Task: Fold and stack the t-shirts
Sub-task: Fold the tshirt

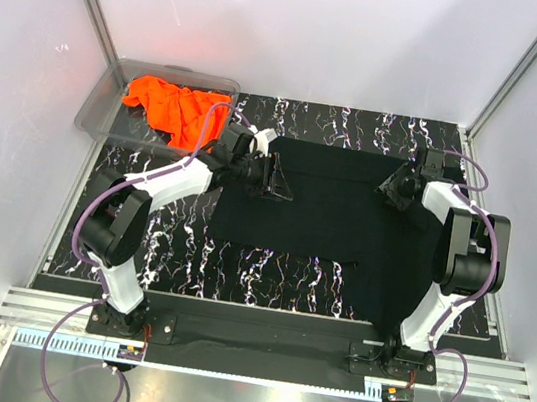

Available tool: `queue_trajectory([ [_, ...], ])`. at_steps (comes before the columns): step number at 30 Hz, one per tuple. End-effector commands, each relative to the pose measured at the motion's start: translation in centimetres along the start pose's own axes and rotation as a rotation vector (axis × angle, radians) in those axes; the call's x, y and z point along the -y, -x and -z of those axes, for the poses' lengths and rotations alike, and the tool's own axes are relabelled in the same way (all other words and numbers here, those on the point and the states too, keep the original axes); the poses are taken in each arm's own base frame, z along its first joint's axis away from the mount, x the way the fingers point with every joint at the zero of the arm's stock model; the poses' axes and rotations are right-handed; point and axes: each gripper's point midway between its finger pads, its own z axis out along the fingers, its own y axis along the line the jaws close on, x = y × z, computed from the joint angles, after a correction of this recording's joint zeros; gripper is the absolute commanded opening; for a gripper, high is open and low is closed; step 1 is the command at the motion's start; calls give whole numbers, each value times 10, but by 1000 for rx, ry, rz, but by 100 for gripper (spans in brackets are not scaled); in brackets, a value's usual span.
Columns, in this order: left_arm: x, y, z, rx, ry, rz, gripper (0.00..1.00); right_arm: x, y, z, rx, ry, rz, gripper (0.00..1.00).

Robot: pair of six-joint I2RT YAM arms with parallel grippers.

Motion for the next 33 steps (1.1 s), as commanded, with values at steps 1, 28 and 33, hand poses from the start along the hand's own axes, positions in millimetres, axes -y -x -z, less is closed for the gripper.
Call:
queue_trajectory([
  [1, 24, 16, 5, 44, -67, -47, 47, 0, 1, 1, 7, 7, -17, 46],
  [28, 23, 19, 0, 36, -70, -48, 47, 15, -28, 28, -74, -108, -485, 0],
  [33, 21, 18, 0, 35, -64, -44, 47, 17, -45, 21, -149, -108, -495, 0],
])
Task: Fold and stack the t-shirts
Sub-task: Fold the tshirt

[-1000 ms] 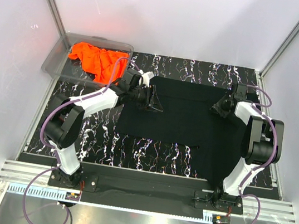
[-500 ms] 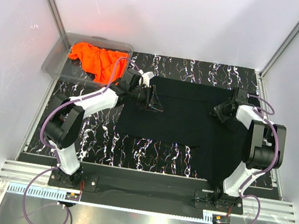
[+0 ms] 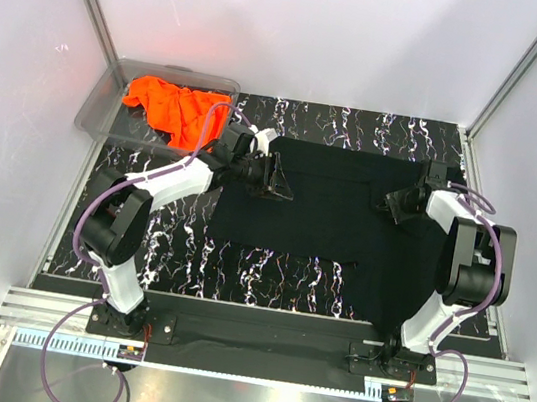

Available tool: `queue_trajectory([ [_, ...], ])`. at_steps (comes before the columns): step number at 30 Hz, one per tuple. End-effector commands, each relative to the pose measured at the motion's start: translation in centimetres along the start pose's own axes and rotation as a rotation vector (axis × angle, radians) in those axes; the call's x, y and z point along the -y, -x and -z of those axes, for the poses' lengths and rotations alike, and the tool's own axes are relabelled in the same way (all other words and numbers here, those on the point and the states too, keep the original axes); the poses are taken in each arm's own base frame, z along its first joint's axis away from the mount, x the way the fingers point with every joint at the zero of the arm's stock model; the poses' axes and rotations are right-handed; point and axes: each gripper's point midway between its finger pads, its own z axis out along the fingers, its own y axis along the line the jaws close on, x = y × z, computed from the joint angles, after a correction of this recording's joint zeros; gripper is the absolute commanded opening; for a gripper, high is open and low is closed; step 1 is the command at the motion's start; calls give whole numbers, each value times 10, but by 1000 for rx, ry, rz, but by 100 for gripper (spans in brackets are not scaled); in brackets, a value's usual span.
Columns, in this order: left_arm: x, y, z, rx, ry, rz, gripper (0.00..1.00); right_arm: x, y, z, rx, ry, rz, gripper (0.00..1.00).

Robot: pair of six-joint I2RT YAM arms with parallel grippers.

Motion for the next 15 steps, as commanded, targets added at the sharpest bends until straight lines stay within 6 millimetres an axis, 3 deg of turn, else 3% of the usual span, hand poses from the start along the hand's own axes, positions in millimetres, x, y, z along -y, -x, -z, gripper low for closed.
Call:
queue_trajectory([
  [1, 20, 16, 0, 32, -62, -45, 47, 8, -14, -2, -70, -18, -31, 0],
  [10, 20, 18, 0, 37, -61, -45, 47, 4, -22, -11, -131, -3, -38, 7],
  [13, 21, 18, -1, 35, -62, -50, 47, 5, -28, -9, -160, 5, -21, 18],
  [15, 21, 19, -2, 35, -66, -54, 48, 8, -30, -2, -168, 0, 7, 34],
])
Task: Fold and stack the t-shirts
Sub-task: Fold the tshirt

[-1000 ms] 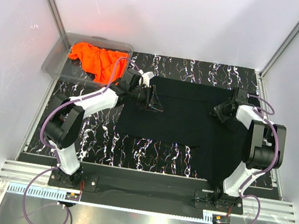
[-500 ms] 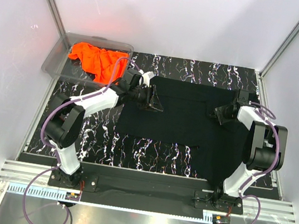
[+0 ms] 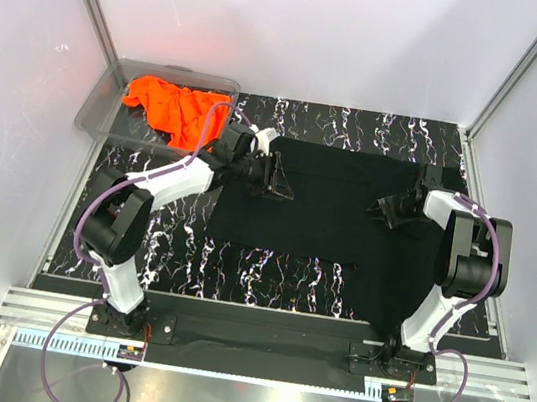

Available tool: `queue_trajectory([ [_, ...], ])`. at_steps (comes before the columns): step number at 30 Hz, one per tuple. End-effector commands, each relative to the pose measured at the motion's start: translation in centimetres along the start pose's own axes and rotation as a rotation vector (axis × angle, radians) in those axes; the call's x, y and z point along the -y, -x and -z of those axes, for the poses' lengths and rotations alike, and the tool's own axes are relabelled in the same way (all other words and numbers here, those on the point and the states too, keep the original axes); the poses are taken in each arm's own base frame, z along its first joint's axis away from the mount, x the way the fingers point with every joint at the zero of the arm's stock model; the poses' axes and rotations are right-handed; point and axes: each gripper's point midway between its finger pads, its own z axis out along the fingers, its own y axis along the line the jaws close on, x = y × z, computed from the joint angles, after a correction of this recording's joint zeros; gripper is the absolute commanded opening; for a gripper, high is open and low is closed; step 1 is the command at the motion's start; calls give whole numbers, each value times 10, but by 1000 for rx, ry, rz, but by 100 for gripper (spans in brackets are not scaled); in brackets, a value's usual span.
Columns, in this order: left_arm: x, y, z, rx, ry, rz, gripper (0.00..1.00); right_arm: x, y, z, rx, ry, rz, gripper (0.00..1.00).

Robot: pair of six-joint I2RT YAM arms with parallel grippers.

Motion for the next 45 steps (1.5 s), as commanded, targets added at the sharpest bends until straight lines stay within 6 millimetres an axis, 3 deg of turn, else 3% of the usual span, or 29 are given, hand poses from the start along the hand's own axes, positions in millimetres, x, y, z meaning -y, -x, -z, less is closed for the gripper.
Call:
queue_trajectory([
  [1, 21, 20, -2, 35, -68, -55, 48, 0, -8, 14, -39, 16, 76, 38],
  [3, 21, 20, -4, 36, -71, -53, 48, 2, -8, 32, -22, 5, 128, 44],
  [6, 22, 24, -4, 47, -70, -62, 48, 5, 12, 63, 68, -9, 245, 50],
  [10, 19, 34, -7, 60, -46, -78, 48, -6, 68, 101, 281, -35, 404, 60],
  [12, 21, 44, -7, 70, -40, -96, 48, -4, 100, 109, 357, -76, 409, 65],
  [13, 16, 49, -9, 72, -28, -87, 48, -16, 118, 118, 414, -71, 425, 69],
  [15, 20, 64, -9, 97, -34, -94, 48, -19, 144, 108, 433, -100, 432, 69],
  [16, 12, 69, -13, 104, -18, -83, 48, -35, 158, 114, 474, -84, 449, 70],
  [17, 10, 75, -13, 111, -14, -74, 48, -35, 168, 101, 473, -112, 454, 70],
  [19, 8, 94, -13, 145, -6, -67, 48, -54, 187, 105, 523, -98, 485, 70],
  [22, -9, 118, -16, 194, 33, -37, 47, -71, 214, 101, 594, -95, 517, 72],
  [23, -19, 122, -21, 198, 48, -15, 47, -71, 221, 89, 588, -103, 522, 73],
  [24, -21, 131, -21, 217, 54, -10, 47, -82, 231, 93, 611, -88, 529, 73],
  [25, -29, 141, -18, 240, 65, 1, 47, -76, 239, 80, 597, -107, 521, 73],
  [26, -32, 149, -18, 254, 64, 16, 47, -78, 245, 77, 603, -109, 522, 73],
  [28, -56, 157, -25, 257, 85, 60, 47, -85, 259, 77, 628, -100, 512, 74],
  [36, -107, 176, -42, 281, 102, 184, 46, -76, 291, 39, 607, -123, 502, 71],
  [40, -127, 174, -48, 280, 107, 229, 46, -70, 298, 20, 591, -140, 509, 68],
  [45, -146, 170, -51, 274, 109, 300, 45, -76, 310, 9, 593, -116, 526, 66],
])
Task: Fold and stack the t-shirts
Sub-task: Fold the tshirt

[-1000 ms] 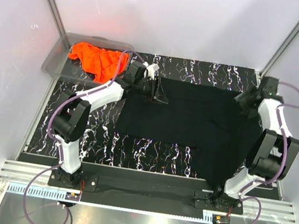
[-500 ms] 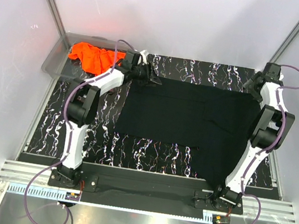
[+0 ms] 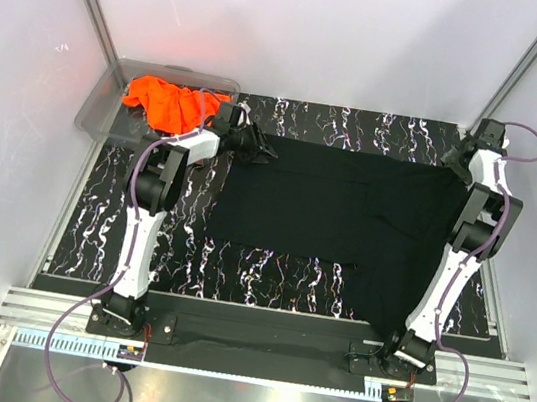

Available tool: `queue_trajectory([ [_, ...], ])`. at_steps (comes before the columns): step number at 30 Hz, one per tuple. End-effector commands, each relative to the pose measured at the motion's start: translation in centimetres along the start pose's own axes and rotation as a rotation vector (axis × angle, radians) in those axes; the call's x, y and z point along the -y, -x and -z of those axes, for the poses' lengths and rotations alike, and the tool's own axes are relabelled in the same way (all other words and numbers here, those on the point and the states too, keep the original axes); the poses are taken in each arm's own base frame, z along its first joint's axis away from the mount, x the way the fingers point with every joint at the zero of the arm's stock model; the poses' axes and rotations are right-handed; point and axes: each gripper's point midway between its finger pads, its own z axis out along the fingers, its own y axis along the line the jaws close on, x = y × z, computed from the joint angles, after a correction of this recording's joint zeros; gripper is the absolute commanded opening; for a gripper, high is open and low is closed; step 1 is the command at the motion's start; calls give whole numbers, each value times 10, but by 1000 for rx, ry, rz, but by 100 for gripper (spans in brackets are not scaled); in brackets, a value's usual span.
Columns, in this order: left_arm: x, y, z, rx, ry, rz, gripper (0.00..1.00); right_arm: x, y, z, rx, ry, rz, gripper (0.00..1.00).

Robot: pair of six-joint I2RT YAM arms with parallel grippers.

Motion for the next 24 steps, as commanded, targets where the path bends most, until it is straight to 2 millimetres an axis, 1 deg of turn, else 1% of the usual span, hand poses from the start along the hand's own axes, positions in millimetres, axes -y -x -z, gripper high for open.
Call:
queue_trajectory([
  [1, 12, 23, 2, 53, -64, 18, 45, -8, 31, -3, 76, 27, 16, 65],
  [2, 12, 23, 2, 54, -65, 22, 45, -5, 26, -7, 64, 23, 16, 65],
  [3, 8, 23, 0, 52, -62, 32, 45, -8, 34, -5, 79, 34, 5, 62],
  [5, 4, 26, -1, 55, -57, 53, 45, -8, 33, -10, 72, 36, -14, 56],
  [6, -1, 26, -2, 54, -52, 67, 45, -10, 38, -10, 81, 48, -25, 52],
  [7, -2, 28, -2, 54, -60, 75, 45, -13, 40, -10, 84, 57, -30, 50],
  [8, 0, 28, -2, 51, -67, 89, 45, -16, 34, -16, 64, 75, -29, 46],
  [9, -2, 29, -3, 51, -66, 97, 45, -20, 41, -13, 77, 90, -44, 39],
  [10, -4, 30, -4, 48, -67, 104, 45, -20, 37, -19, 66, 91, -51, 37],
  [11, -5, 32, -5, 51, -67, 111, 45, -21, 37, -20, 65, 94, -60, 34],
  [12, -9, 35, -5, 55, -63, 119, 45, -24, 41, -19, 72, 100, -75, 29],
  [13, -10, 35, -5, 53, -64, 133, 45, -22, 38, -25, 65, 96, -85, 26],
  [14, -11, 36, -6, 52, -62, 141, 45, -23, 37, -26, 63, 95, -93, 25],
  [15, -14, 39, -5, 57, -61, 149, 45, -26, 43, -25, 75, 100, -109, 24],
  [16, -17, 38, -6, 55, -57, 159, 45, -24, 40, -30, 70, 90, -115, 23],
  [17, -17, 39, -7, 57, -58, 162, 45, -23, 40, -31, 72, 82, -122, 22],
  [18, -19, 42, -6, 62, -56, 168, 45, -23, 44, -30, 82, 78, -137, 20],
  [20, -24, 42, -8, 61, -47, 184, 45, -16, 45, -30, 89, 38, -146, 15],
  [22, -27, 44, -7, 63, -46, 199, 45, -7, 48, -28, 106, -17, -176, 13],
  [24, -28, 44, -9, 66, -44, 195, 45, -6, 49, -28, 109, -20, -194, 12],
])
